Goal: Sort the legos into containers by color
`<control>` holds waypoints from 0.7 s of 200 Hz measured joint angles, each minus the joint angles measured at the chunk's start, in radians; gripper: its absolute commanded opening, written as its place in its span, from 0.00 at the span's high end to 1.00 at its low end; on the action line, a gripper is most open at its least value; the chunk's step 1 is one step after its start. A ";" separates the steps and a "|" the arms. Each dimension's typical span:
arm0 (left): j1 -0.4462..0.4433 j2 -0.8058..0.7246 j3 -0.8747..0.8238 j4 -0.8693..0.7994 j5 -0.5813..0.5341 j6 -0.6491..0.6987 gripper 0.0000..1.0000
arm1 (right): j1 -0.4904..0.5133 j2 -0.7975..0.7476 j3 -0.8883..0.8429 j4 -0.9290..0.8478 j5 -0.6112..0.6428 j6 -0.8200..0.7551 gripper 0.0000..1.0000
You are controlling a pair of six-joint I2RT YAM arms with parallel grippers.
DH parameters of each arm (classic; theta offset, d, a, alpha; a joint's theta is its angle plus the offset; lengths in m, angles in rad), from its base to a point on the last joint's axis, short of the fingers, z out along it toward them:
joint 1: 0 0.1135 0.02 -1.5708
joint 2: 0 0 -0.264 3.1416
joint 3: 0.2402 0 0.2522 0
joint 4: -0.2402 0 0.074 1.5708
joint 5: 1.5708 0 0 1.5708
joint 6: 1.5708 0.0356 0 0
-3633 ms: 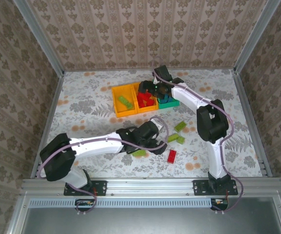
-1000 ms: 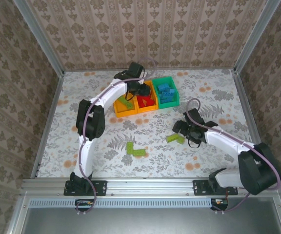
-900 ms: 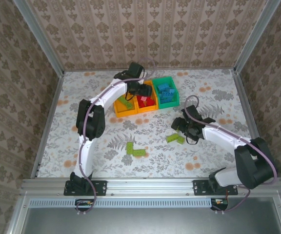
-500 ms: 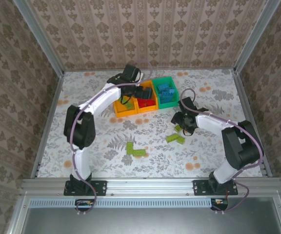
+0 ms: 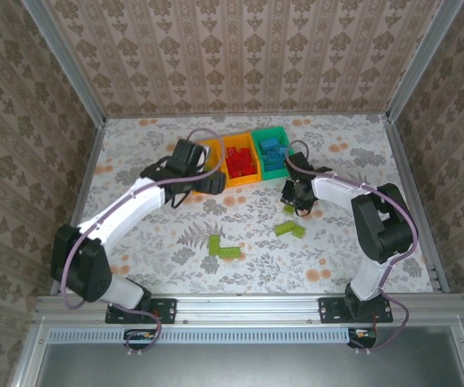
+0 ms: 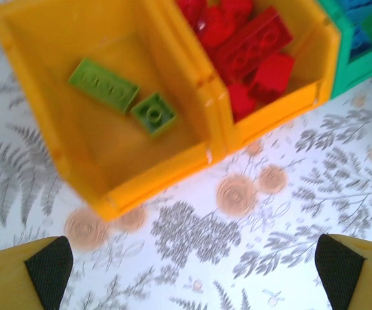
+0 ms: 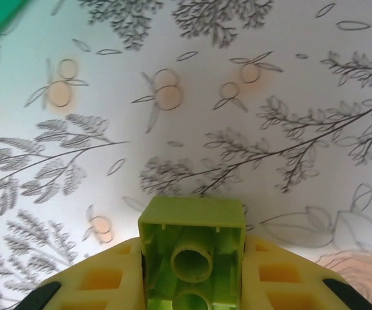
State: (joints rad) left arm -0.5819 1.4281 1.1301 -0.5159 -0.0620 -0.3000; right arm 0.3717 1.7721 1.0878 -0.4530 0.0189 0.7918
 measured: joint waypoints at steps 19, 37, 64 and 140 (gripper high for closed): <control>0.000 -0.078 -0.103 -0.012 -0.025 -0.037 0.00 | 0.039 -0.001 0.056 -0.022 0.000 -0.010 0.78; -0.002 -0.135 -0.199 -0.021 -0.033 -0.084 0.00 | 0.086 -0.003 0.145 -0.033 -0.005 -0.032 0.77; -0.034 -0.190 -0.312 -0.032 -0.037 -0.154 0.00 | 0.158 -0.002 0.313 -0.017 -0.064 -0.076 0.77; -0.137 -0.248 -0.455 -0.030 -0.036 -0.354 0.00 | 0.201 0.295 0.669 0.099 -0.298 -0.072 0.76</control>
State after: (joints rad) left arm -0.7185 1.1797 0.6750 -0.5457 -0.0982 -0.6544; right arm 0.5724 2.0670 1.7573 -0.3542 -0.2794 0.7200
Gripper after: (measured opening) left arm 0.994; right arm 0.297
